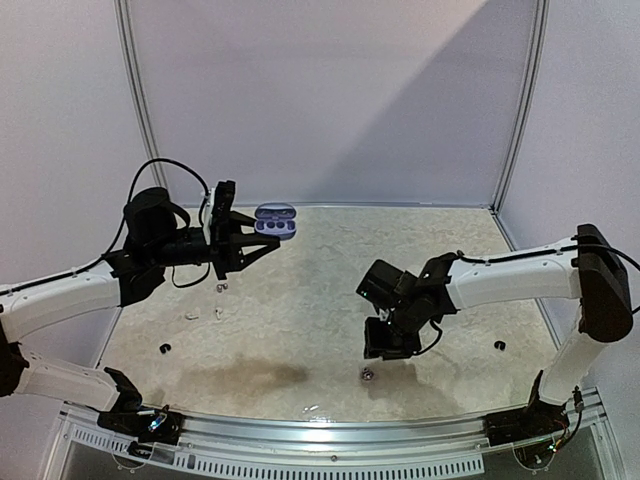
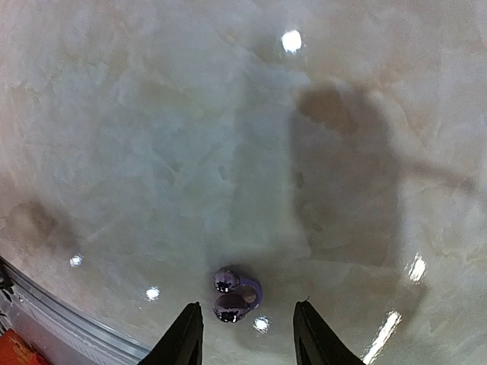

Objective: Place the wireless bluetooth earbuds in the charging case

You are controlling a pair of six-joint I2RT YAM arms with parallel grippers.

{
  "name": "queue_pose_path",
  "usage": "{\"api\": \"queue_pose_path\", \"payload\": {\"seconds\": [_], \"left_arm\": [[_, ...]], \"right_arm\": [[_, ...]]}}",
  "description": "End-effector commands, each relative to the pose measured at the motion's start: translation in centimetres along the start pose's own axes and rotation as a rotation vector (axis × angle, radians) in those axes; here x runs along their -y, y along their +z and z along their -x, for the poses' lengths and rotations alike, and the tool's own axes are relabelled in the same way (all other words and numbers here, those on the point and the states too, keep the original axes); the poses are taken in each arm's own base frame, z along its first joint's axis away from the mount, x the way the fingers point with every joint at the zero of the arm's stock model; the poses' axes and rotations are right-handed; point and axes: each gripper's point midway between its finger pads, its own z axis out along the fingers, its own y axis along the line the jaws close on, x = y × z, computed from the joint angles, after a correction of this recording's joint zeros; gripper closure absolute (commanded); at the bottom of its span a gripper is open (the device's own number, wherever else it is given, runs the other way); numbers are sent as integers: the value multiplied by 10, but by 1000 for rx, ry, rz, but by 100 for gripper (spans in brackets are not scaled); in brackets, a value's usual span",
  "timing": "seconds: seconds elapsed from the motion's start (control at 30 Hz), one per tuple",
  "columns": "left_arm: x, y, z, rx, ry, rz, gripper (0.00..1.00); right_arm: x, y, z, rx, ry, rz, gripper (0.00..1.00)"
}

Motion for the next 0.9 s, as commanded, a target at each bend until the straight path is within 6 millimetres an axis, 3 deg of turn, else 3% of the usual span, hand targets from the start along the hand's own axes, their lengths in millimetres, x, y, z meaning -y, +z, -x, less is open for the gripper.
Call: {"api": "queue_pose_path", "payload": {"seconds": [0.0,0.23,0.87], "left_arm": [[7,0,3,12,4,-1,100],[9,2,2,7,7,-5,100],[8,2,-2,-11,29,2,100]], "right_arm": [[14,8,-22,-47,99,-56,60],[11,17,-30,-58,108,-11,69],[-1,38,-36,-97,57,5,71]]}}
